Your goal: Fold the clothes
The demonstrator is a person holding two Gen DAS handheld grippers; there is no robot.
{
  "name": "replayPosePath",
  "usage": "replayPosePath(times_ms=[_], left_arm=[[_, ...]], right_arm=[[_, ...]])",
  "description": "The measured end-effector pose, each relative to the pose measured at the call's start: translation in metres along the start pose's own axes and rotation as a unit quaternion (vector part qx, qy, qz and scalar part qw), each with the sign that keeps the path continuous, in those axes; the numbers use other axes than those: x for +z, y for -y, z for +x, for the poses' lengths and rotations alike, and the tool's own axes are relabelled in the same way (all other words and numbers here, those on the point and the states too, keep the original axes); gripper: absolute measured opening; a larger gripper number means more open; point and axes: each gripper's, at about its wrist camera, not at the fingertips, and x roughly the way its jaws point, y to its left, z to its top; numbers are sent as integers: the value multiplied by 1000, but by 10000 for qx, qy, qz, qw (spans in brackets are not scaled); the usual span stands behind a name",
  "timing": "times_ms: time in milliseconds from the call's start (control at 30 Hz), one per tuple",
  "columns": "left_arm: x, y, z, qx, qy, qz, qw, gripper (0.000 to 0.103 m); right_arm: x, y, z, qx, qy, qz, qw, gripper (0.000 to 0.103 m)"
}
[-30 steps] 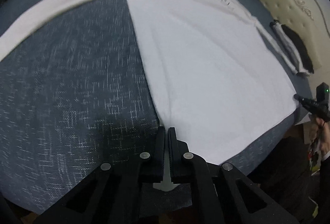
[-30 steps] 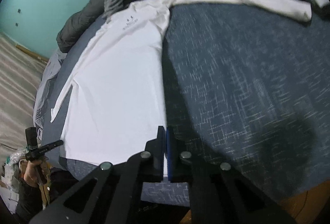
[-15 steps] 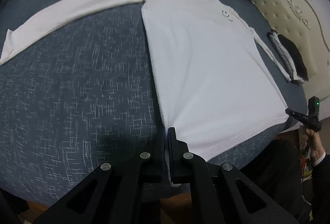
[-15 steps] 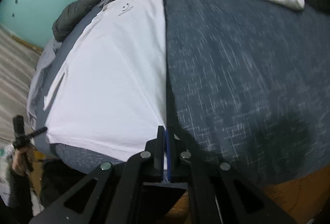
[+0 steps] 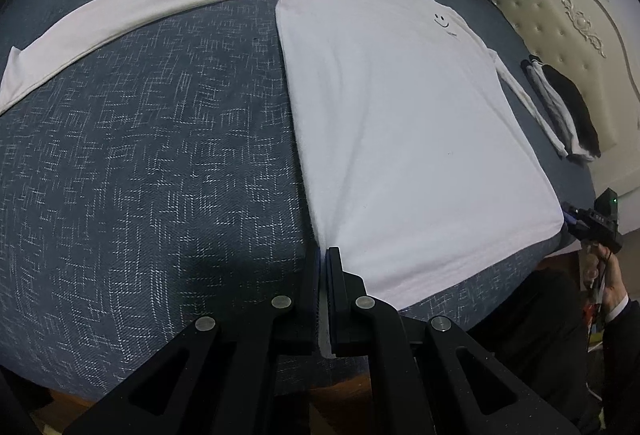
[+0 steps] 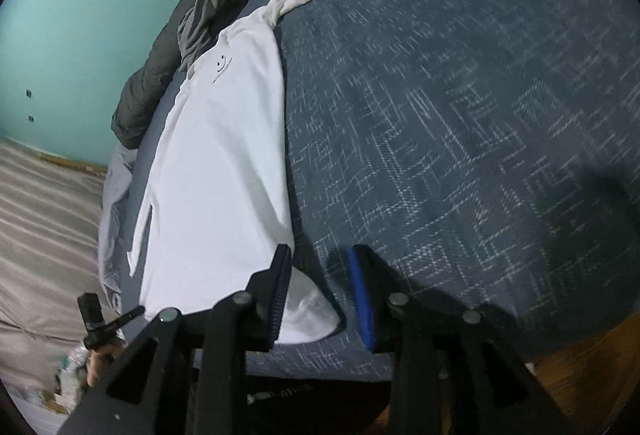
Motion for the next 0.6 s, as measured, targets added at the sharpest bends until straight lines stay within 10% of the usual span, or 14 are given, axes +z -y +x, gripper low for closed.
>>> replayPosePath(times_ms=[367, 467, 600], left_arm=[[0, 3, 3, 49, -42, 42, 10000, 3], [-1, 3, 4, 57, -56, 50, 10000, 3], [-1, 3, 3, 62, -54, 67, 9999, 3]], right_arm=[[29, -33, 39, -115, -163, -259, 9995, 29], [30, -35, 46, -236, -204, -350, 9989, 5], [31, -38, 34, -293, 142, -499, 9982, 1]])
